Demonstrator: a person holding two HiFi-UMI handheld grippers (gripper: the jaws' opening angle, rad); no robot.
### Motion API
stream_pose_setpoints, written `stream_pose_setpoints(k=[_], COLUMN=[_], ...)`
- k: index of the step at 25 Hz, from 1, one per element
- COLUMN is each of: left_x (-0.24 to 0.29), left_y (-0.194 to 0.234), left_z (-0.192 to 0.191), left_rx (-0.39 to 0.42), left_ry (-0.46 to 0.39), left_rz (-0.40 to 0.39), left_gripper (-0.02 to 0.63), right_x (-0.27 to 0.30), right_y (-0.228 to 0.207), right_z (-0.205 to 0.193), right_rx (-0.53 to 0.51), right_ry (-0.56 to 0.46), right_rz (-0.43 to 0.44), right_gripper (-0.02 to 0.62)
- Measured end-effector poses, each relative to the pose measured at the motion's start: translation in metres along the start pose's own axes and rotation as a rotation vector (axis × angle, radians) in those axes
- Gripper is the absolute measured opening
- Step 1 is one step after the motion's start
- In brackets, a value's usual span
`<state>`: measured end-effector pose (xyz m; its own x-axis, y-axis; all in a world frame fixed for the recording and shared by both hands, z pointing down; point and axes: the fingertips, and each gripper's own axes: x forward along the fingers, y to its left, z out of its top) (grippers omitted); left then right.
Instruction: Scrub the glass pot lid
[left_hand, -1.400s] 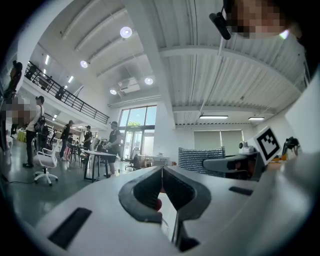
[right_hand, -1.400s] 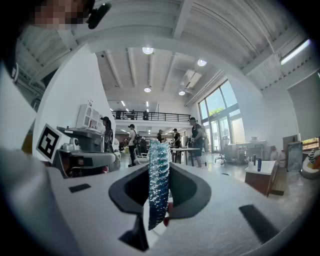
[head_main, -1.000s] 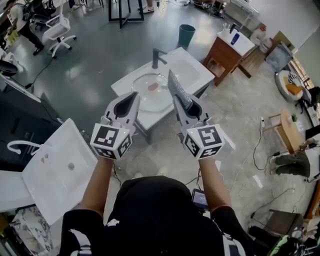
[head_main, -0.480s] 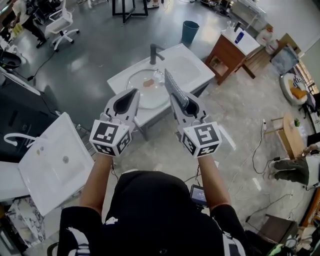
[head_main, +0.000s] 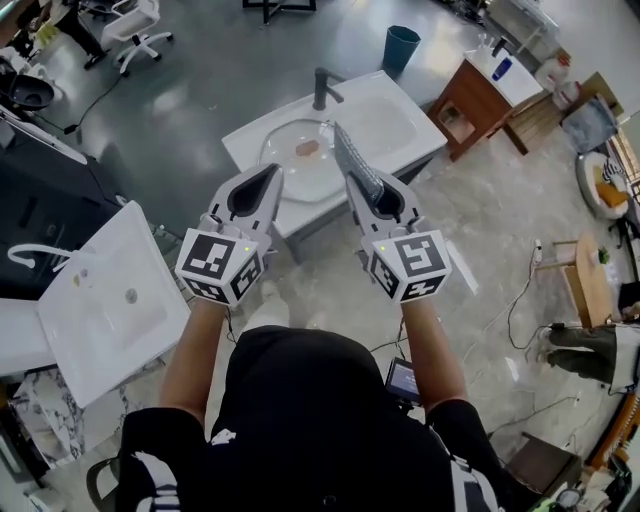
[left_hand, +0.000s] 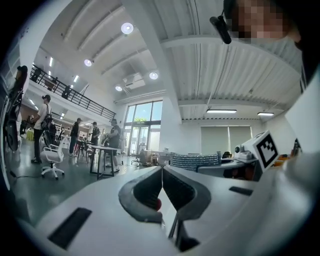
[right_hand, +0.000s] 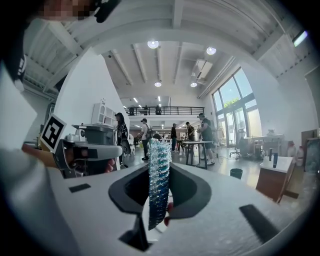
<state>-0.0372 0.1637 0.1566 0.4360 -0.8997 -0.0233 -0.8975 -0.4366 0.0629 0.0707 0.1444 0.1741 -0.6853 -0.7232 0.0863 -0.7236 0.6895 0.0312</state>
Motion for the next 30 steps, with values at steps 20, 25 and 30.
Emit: stream_pose_setpoints(k=[20,25,30], left_x=[0.105,0.134,0.147], left_y=[0.132,0.158,0.188], left_z=[-0.007,-0.011,-0.021], left_rx=[-0.06,-0.098,-0.131], left_ry=[0.048,0.058,0.065], left_rz=[-0.076,-0.133,-0.176], left_gripper=[0.005,0.005,0.005], right_x=[0.156,0.189,0.214], right_y=[-0.046,-0.061,-0.065], right_z=[-0.004,-0.004,-0.013], right_rx=[0.053,0.056,0.055], right_ry=[0.037,0.058,0.096], right_rz=[-0.073,-0.113,-0.154], right_gripper=[0.068,0.068,0.069])
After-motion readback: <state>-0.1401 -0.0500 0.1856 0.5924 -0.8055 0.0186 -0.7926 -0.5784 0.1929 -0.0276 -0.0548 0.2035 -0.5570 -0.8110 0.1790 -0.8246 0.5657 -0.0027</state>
